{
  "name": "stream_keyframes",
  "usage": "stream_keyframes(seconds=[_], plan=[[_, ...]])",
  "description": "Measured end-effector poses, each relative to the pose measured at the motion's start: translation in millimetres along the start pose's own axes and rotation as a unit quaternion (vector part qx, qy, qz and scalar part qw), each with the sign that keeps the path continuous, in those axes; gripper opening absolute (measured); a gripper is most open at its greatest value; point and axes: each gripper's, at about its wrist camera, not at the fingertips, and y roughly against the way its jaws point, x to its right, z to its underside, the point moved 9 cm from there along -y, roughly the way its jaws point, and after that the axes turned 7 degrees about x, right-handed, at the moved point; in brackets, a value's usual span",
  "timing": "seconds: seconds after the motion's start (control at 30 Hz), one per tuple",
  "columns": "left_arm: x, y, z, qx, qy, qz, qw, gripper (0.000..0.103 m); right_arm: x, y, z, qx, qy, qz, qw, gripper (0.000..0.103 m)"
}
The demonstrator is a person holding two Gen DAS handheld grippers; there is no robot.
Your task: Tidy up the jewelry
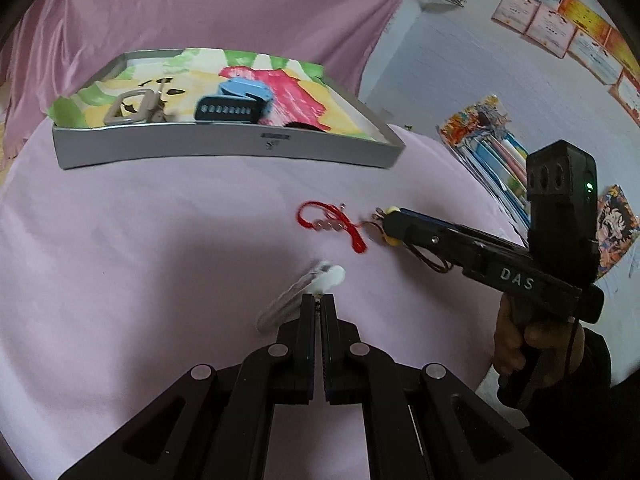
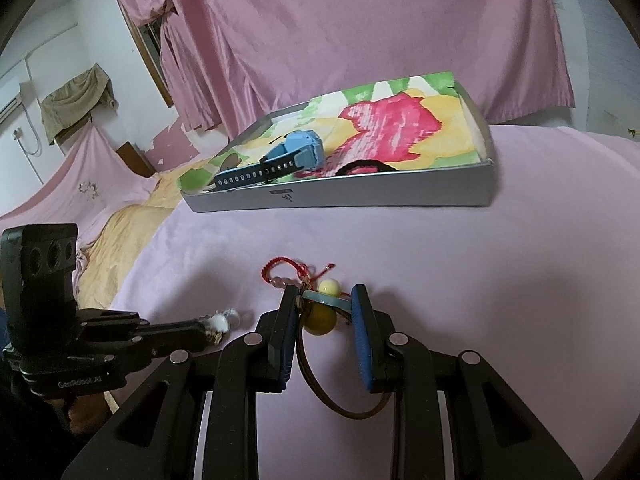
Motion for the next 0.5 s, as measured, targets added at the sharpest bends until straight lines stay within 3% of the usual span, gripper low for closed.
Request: stream_keyframes(seconds=[0.3,0.5], plan=[[8,17,-15,0.04,0.02,0.03,0.9986,0.001,4,8,2,0.008,-0.005,0.002,1.0,0.023],[2,17,-16,0.038,0.015,0.008,0.9991,0.001,1,6,4,0.007,-0.004,-0.003,1.0,0.023]])
